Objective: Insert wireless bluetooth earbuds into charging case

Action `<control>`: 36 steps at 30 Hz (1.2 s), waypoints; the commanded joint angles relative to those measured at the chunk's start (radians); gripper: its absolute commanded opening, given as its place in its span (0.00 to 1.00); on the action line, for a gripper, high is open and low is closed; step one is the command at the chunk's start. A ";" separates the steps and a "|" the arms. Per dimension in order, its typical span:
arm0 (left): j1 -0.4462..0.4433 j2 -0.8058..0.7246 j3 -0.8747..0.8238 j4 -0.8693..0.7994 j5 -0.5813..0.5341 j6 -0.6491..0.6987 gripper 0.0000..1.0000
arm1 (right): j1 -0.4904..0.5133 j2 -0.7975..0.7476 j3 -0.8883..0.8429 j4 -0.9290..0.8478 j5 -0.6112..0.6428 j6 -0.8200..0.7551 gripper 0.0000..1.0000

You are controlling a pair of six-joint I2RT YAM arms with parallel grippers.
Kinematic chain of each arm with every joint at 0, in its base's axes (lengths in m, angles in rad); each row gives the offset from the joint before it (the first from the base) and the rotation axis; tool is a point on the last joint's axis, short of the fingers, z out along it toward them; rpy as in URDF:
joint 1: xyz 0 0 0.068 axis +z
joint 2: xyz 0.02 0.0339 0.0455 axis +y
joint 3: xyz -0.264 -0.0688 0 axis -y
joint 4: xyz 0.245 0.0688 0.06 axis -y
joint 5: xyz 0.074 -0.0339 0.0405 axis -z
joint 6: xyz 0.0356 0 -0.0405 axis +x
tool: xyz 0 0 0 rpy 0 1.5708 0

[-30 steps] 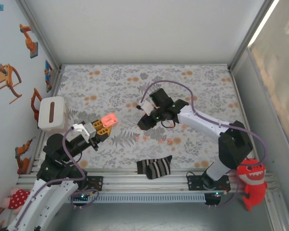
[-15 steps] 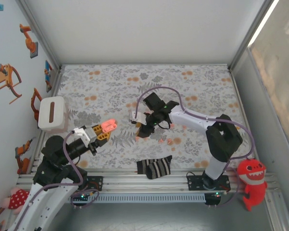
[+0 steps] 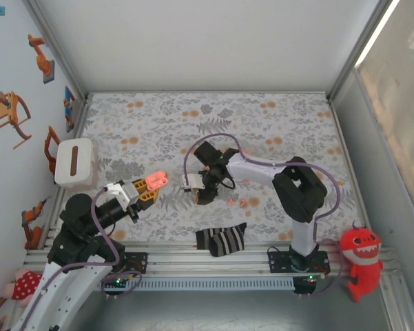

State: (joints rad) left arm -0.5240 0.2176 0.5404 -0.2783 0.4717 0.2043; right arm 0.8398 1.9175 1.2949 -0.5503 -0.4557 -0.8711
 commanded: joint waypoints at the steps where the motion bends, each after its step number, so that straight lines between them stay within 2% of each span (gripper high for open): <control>1: -0.001 0.003 0.015 0.010 0.019 0.023 0.00 | 0.010 0.025 0.040 -0.036 0.028 -0.037 0.48; 14: 0.001 0.009 0.015 0.012 0.024 0.024 0.00 | 0.010 0.115 0.125 -0.101 0.055 -0.063 0.45; 36: 0.003 0.019 0.015 0.010 0.027 0.026 0.00 | 0.010 0.157 0.163 -0.135 0.046 -0.066 0.38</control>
State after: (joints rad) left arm -0.5232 0.2329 0.5404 -0.2783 0.4725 0.2089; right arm 0.8421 2.0533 1.4342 -0.6510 -0.4053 -0.9180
